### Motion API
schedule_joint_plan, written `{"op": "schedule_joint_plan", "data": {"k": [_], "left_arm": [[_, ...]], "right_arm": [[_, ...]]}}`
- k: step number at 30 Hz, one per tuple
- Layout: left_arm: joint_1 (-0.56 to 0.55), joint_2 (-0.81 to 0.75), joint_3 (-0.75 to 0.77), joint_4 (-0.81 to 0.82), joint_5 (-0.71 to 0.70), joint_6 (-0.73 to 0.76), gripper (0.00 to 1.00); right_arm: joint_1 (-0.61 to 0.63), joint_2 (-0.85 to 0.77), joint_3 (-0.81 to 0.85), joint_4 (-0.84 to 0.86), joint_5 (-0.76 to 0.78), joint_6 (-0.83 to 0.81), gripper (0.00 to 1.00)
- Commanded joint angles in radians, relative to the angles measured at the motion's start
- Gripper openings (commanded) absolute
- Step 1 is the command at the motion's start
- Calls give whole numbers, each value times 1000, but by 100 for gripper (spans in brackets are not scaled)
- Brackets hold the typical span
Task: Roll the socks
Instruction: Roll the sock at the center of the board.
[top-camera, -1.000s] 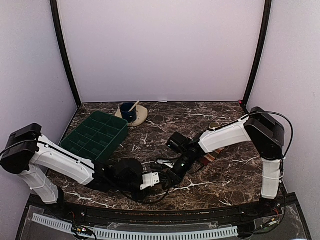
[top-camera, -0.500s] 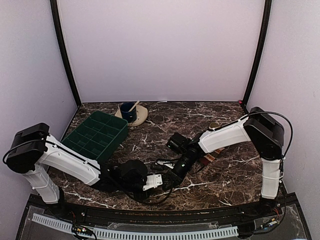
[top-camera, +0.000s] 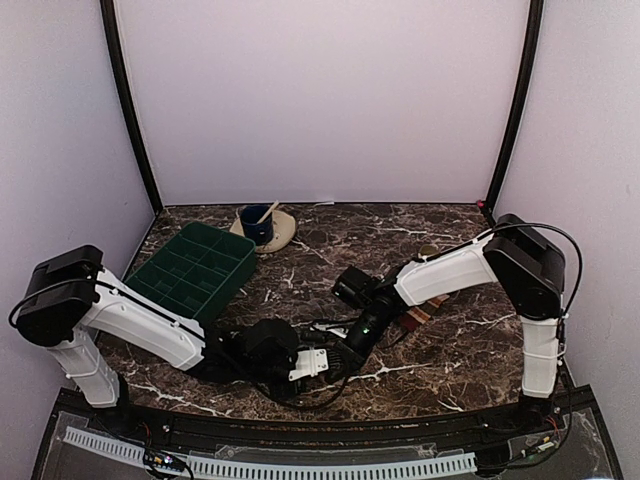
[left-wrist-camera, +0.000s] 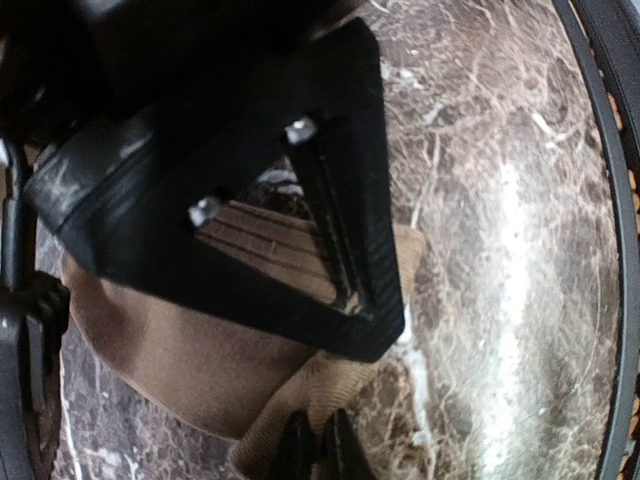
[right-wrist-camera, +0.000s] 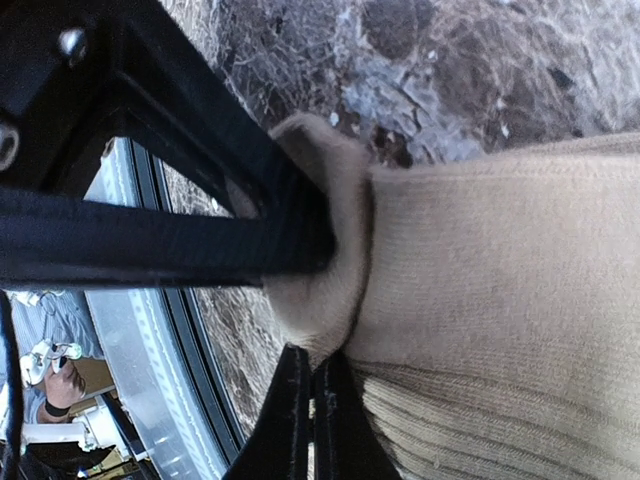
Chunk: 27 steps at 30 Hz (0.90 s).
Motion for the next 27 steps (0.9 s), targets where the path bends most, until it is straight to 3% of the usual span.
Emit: {"op": "schedule_joint_plan", "data": {"k": [1, 8, 13, 16, 27], "left_arm": [[-7, 29, 34, -35, 36, 12, 0], [-7, 45, 71, -105, 89, 7, 0], [-2, 57, 108, -201, 159, -9, 0], [4, 63, 133, -259, 202, -24, 0], [65, 80, 232, -449, 405, -78, 0]], "right_arm": [[-3, 21, 19, -20, -13, -11, 0], [-9, 11, 8, -15, 14, -3, 1], [-27, -32, -36, 30, 47, 29, 21], [-35, -68, -83, 61, 64, 46, 28], [-59, -180, -207, 155, 134, 95, 34]]}}
